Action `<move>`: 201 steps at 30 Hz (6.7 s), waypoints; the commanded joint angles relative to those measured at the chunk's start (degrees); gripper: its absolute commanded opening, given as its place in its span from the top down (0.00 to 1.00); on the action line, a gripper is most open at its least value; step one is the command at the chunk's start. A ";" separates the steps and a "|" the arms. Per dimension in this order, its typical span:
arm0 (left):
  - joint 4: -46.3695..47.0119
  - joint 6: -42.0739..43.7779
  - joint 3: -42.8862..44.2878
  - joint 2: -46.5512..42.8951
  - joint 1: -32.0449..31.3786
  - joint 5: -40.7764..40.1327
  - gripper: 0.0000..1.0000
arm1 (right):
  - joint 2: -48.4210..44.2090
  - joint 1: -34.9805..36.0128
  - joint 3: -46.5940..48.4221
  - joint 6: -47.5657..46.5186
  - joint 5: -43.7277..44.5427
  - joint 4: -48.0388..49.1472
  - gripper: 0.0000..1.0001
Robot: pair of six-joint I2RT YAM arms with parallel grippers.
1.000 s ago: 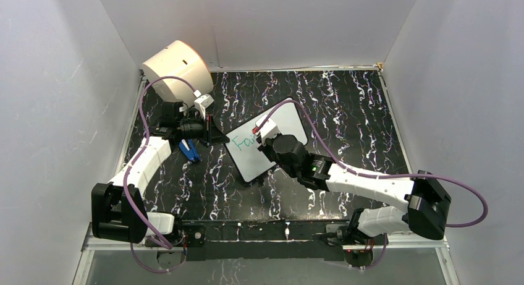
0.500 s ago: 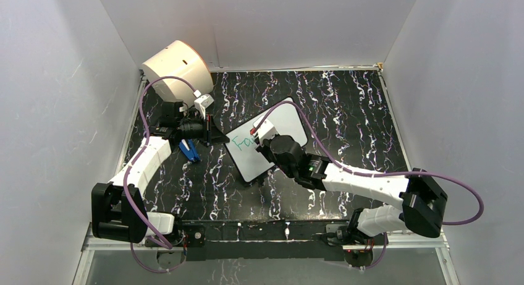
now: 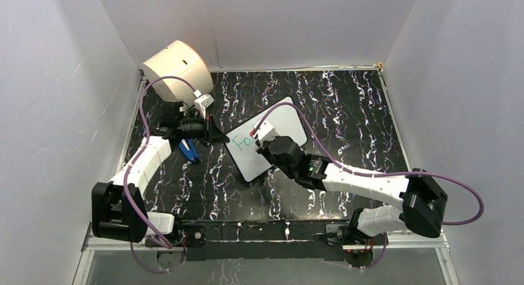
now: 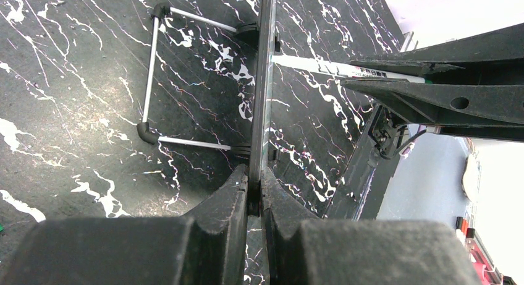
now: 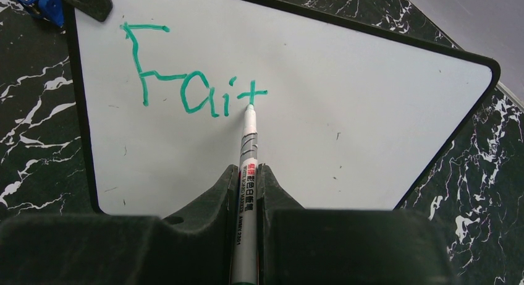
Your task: Write a sentence on the whiteboard
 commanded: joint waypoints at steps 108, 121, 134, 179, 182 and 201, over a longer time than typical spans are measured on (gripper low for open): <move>-3.86 2.06 0.11 1.75 0.15 -6.92 1.00 | -2.96 -3.93 -2.35 3.91 -2.67 -0.64 1.00; -3.82 2.06 0.10 1.83 0.15 -6.97 1.00 | -3.15 -3.92 -0.90 2.50 -2.73 3.01 1.00; -3.98 2.06 0.11 1.97 0.15 -6.93 1.00 | -2.80 -3.88 0.74 1.32 -2.55 4.62 1.00; -3.97 2.06 0.19 1.83 0.15 -7.10 1.00 | -3.72 -5.23 0.85 0.63 -4.09 2.35 1.00; -3.92 2.06 0.19 1.76 0.15 -7.15 1.00 | -2.94 -5.20 1.13 0.62 -4.64 2.17 1.00; -3.97 2.08 0.11 1.58 0.15 -7.06 1.00 | -1.40 -5.20 1.31 -0.32 -2.31 5.96 1.00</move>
